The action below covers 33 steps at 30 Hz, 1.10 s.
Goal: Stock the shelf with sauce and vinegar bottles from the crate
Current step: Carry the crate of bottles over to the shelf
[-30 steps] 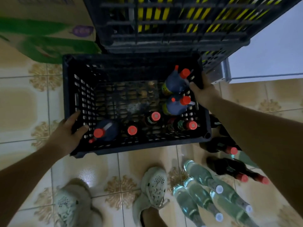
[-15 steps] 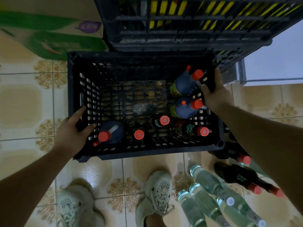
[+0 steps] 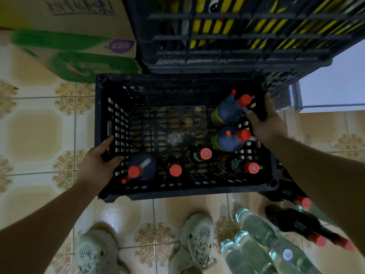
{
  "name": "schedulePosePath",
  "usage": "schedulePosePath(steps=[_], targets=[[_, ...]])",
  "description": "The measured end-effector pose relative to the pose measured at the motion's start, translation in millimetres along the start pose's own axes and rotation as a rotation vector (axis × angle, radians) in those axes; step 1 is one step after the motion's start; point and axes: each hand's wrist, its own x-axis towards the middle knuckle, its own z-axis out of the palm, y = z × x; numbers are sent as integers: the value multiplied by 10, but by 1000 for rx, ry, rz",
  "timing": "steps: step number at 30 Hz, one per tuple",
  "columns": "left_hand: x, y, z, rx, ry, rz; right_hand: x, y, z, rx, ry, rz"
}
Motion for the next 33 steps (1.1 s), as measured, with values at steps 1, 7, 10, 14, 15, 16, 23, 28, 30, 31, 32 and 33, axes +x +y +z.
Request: schedulePosePath(steps=[1,7,10,14,15,16,23,28,30,31,32,33], targets=[[-5,-6,-5,-14,-2,-2,-18,5,8,3,5,-4],[-117,-101,-192,-2,13,-11,-262,23,57,20,-18,-5],[-154,-108,-414,4,5,-12,-429,-66,52,9,-24,5],[-317,6,-850,25,-22,-9,-730,-325,-79,14,-45,9],[-388,48,-993,35,-25,-7,-815,-418,-143,24,-52,20],[-463,89,-1146,39,-25,-5,-917,-517,-216,40,-54,28],[-1095,563,-2462,64,-38,65,-1958,-1372,-943,45,34,-9],[-1489,1145,-3540,109,-72,245,-2997,-1914,-1692,77,160,91],[-1659,1415,-3907,157,-73,310,-3410,-2062,-1986,76,222,136],[-1750,1556,-4058,196,-77,351,-3632,-2108,-2124,76,252,161],[-1835,1708,-4194,215,-82,394,-3847,-2148,-2262,87,278,183],[-1922,1865,-4318,226,-93,428,-4058,-2180,-2397,110,297,206]])
